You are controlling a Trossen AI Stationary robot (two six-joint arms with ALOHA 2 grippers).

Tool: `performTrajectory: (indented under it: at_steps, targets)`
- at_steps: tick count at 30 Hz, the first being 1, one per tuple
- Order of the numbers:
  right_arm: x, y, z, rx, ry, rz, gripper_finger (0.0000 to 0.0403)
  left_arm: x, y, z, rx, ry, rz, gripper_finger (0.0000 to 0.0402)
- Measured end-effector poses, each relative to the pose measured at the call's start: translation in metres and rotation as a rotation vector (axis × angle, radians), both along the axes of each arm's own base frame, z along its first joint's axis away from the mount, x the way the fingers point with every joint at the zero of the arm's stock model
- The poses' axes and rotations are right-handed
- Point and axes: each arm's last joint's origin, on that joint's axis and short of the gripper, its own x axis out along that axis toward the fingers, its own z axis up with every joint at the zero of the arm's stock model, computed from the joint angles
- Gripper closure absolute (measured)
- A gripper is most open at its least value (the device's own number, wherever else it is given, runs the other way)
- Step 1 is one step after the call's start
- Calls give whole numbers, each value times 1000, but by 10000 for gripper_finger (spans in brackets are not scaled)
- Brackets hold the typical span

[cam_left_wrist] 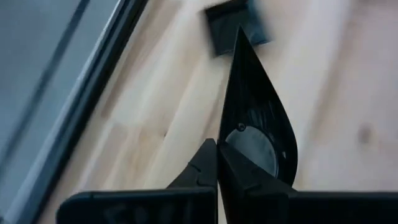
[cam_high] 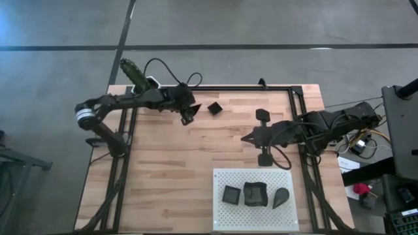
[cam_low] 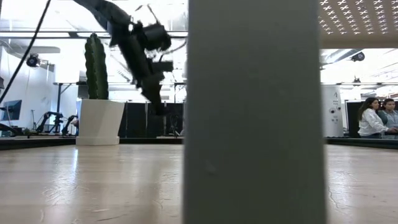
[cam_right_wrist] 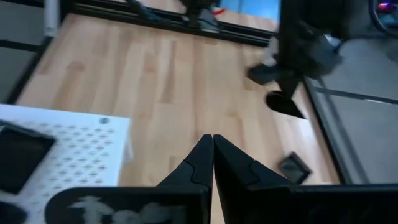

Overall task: Pick & Place Mini shaped plates
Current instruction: Stack the drop-shaped plate on top of the drop-shaped plate on the shelf

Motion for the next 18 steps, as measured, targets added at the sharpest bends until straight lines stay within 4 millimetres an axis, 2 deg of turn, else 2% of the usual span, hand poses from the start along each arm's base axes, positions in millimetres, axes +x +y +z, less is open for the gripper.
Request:
performTrajectory:
  at_steps: [9, 14, 18]
  targets:
    - [10, -7, -14, 16, -49, -63, 394, 22, -52, 64, 138, 138, -449, 401]
    - [14, -9, -23, 47, -35, -93, 394, 30, -84, 83, 216, 155, -592, 401]
    - [18, -8, -26, 53, -32, -97, 394, 35, -108, 86, 329, 204, -678, 401]
